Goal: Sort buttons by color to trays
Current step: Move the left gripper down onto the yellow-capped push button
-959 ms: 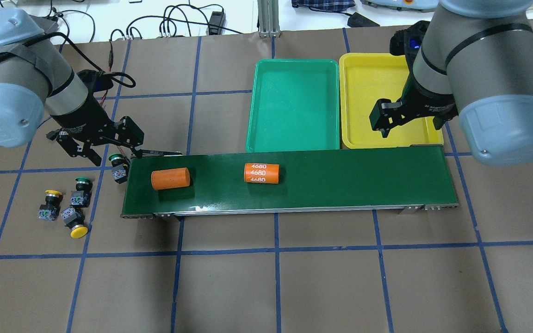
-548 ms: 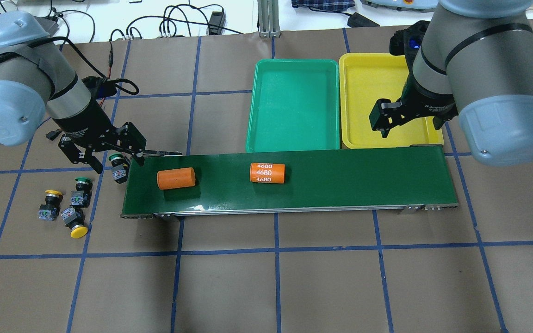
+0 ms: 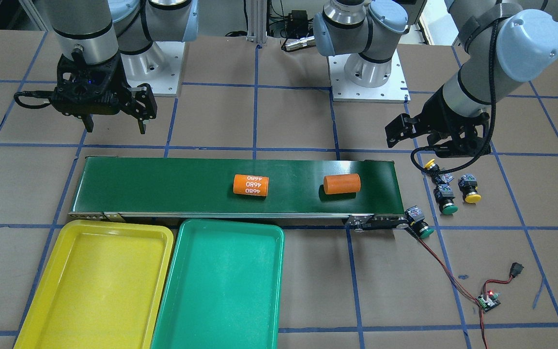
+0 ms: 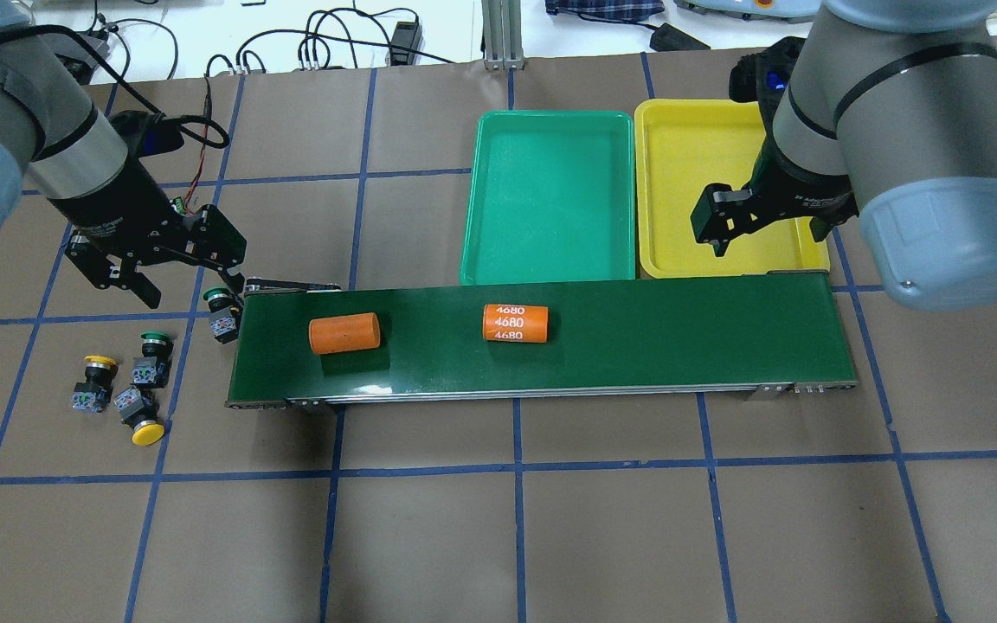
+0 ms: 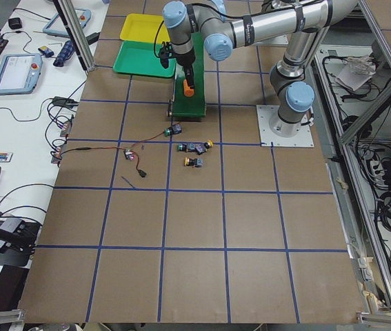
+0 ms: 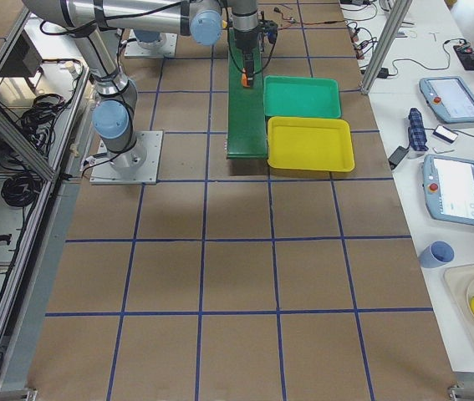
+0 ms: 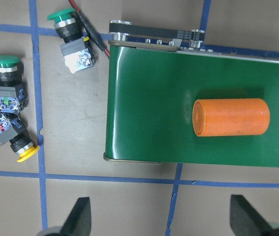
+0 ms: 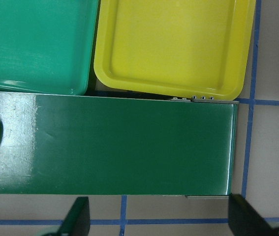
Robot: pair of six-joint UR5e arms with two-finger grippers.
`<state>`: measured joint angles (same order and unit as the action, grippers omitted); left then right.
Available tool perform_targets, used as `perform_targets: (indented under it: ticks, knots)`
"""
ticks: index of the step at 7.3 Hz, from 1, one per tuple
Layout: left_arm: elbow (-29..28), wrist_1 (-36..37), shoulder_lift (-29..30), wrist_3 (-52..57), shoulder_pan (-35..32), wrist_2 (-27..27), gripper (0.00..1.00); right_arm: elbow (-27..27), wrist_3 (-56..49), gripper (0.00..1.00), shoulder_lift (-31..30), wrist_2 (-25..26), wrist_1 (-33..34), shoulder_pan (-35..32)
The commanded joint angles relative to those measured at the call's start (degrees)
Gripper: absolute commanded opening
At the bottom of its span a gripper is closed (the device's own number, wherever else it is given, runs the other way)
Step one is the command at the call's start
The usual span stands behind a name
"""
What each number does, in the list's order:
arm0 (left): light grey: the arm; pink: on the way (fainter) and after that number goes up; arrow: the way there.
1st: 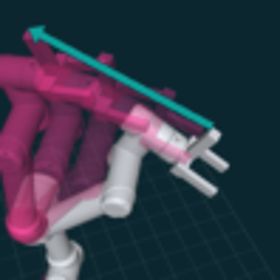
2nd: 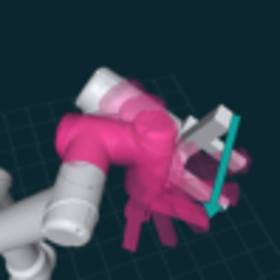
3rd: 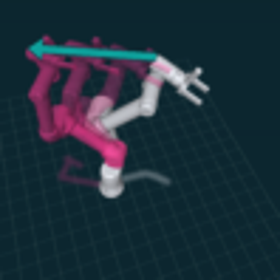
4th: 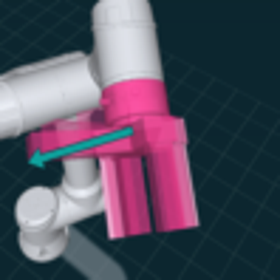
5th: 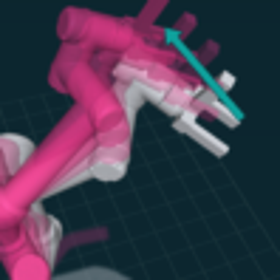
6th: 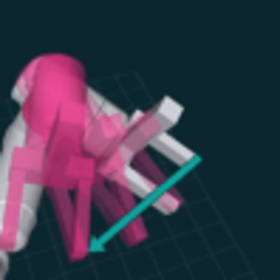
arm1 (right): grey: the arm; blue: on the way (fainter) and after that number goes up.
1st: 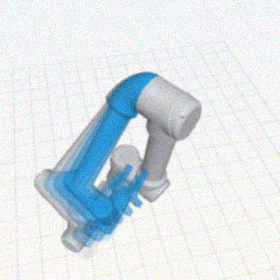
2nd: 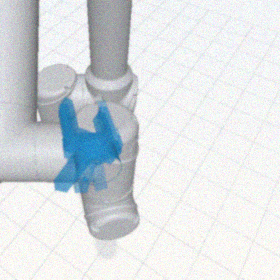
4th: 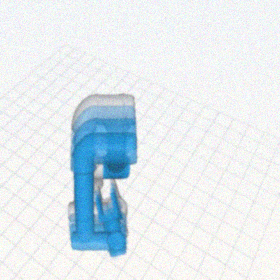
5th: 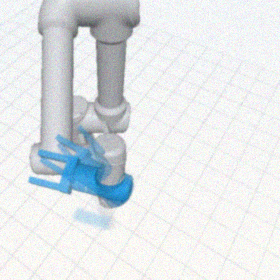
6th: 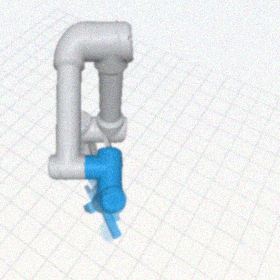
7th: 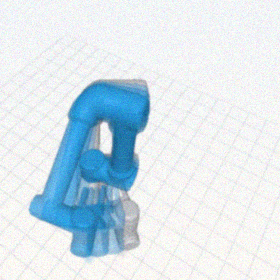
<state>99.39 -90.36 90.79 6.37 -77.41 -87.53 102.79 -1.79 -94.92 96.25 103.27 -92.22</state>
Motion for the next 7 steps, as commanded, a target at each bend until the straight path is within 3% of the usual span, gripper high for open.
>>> perform_targets:
  ticks: [1,3,5,7]
  knots:
    - [0.8,0.3,0.3,2.8,7.0,-0.3,1.00,0.0,0.0,1.00,-0.2,-0.1,0.0,-0.1]
    - [1.2,2.1,2.8,10.8,21.9,-0.4,1.00,0.0,0.0,1.00,-0.2,-0.1,0.0,-0.1]
    - [3.4,12.5,6.6,18.6,23.5,-4.8,1.00,0.0,0.0,1.00,-0.2,-0.1,0.0,-0.1]
    - [10.3,26.8,9.7,22.8,23.6,-5.0,1.00,0.0,0.0,1.00,-0.1,-0.1,0.0,-0.1]
